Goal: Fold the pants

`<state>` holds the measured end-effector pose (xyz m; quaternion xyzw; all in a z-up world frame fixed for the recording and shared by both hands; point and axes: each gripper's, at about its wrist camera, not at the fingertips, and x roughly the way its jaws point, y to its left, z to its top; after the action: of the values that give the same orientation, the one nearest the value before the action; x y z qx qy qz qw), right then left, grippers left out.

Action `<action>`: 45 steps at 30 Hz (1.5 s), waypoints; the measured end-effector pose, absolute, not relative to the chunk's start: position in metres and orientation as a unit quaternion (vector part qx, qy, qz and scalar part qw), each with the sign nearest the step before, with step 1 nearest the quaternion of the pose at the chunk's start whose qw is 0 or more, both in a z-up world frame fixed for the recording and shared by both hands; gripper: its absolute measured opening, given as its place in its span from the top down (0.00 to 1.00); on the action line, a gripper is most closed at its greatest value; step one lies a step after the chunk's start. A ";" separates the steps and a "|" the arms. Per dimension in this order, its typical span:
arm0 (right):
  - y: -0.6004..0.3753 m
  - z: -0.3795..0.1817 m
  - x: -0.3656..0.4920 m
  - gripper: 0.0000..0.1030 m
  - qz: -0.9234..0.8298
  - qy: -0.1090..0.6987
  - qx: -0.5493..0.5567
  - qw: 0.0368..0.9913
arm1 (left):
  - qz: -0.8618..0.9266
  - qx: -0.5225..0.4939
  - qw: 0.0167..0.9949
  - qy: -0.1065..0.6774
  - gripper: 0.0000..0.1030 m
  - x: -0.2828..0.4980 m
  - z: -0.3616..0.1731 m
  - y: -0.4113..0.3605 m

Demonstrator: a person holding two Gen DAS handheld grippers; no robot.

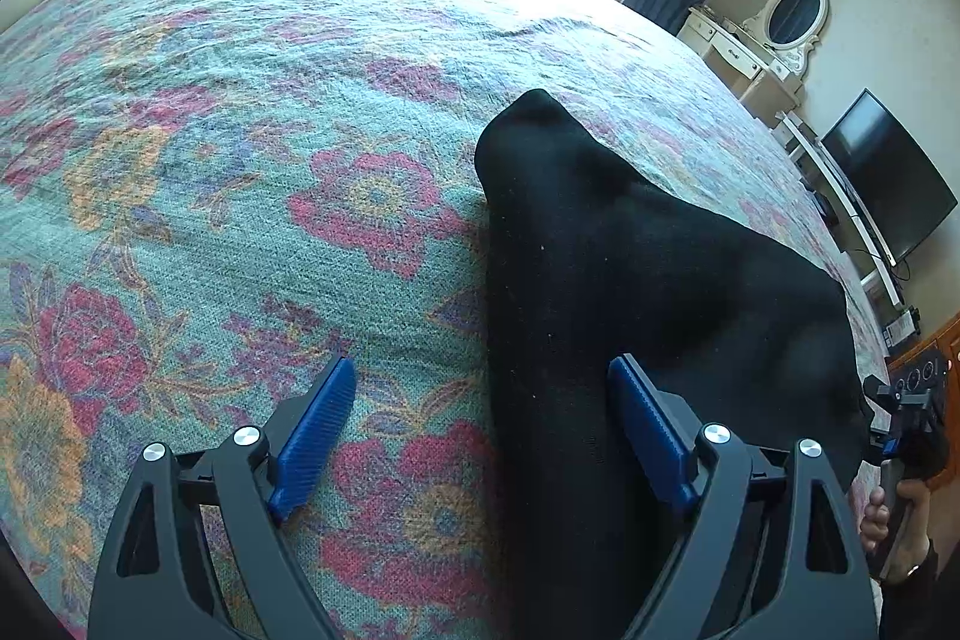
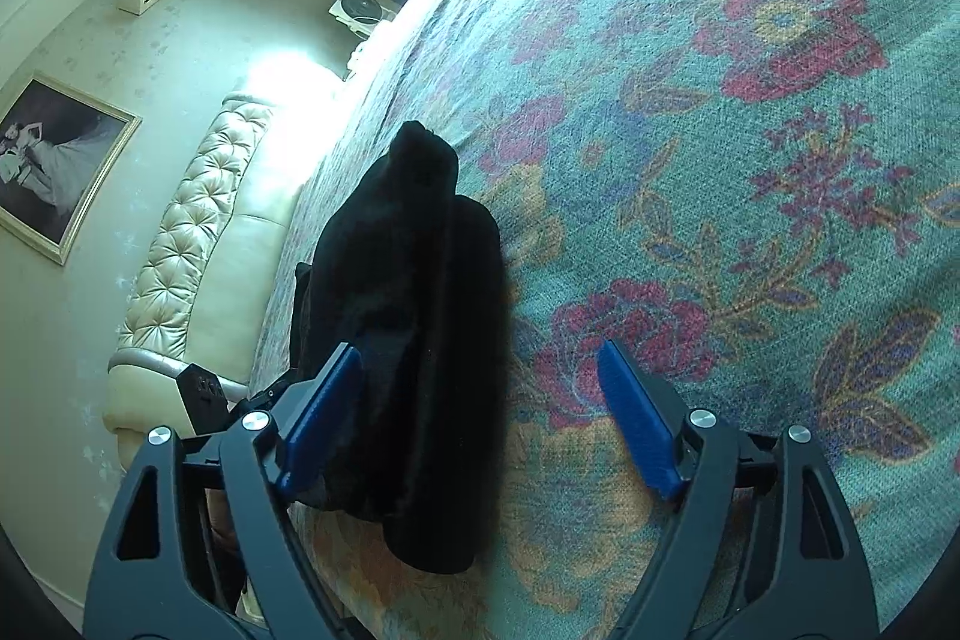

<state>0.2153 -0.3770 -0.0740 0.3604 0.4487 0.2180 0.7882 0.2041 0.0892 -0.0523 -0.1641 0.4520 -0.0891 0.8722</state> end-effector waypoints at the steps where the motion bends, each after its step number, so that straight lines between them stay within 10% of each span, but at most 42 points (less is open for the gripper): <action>1: -0.373 -0.073 0.214 0.21 0.216 0.449 0.358 0.790 | -0.087 -0.164 0.873 0.452 0.18 0.203 -0.052 0.089; 23: -0.332 -0.074 0.181 0.13 0.258 0.472 0.374 0.755 | -0.145 -0.243 0.843 0.458 0.18 0.141 -0.057 0.094; 25: -0.328 -0.077 0.181 0.26 0.261 0.477 0.382 0.747 | -0.147 -0.229 0.848 0.454 0.18 0.138 -0.056 0.088; 26: -0.328 -0.082 0.181 0.49 0.257 0.483 0.396 0.737 | -0.147 -0.229 0.849 0.452 0.18 0.138 -0.056 0.087; 29: -0.330 -0.089 0.178 0.61 0.254 0.477 0.407 0.736 | -0.166 -0.263 0.839 0.446 0.18 0.139 -0.056 0.086; 32: -0.335 -0.089 0.174 0.68 0.258 0.468 0.416 0.736 | -0.173 -0.257 0.840 0.446 0.46 0.138 -0.055 0.077; 37: -0.341 -0.090 0.165 0.71 0.264 0.461 0.420 0.735 | -0.163 -0.247 0.847 0.442 0.62 0.132 -0.051 0.077; 45: -0.346 -0.092 0.162 0.71 0.267 0.462 0.420 0.734 | -0.175 -0.240 0.849 0.438 0.66 0.134 -0.051 0.076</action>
<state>0.1619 -0.3465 -0.0923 0.4202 0.4623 0.2666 0.7339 0.1341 0.0756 -0.0512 -0.2404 0.4377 -0.1750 0.8486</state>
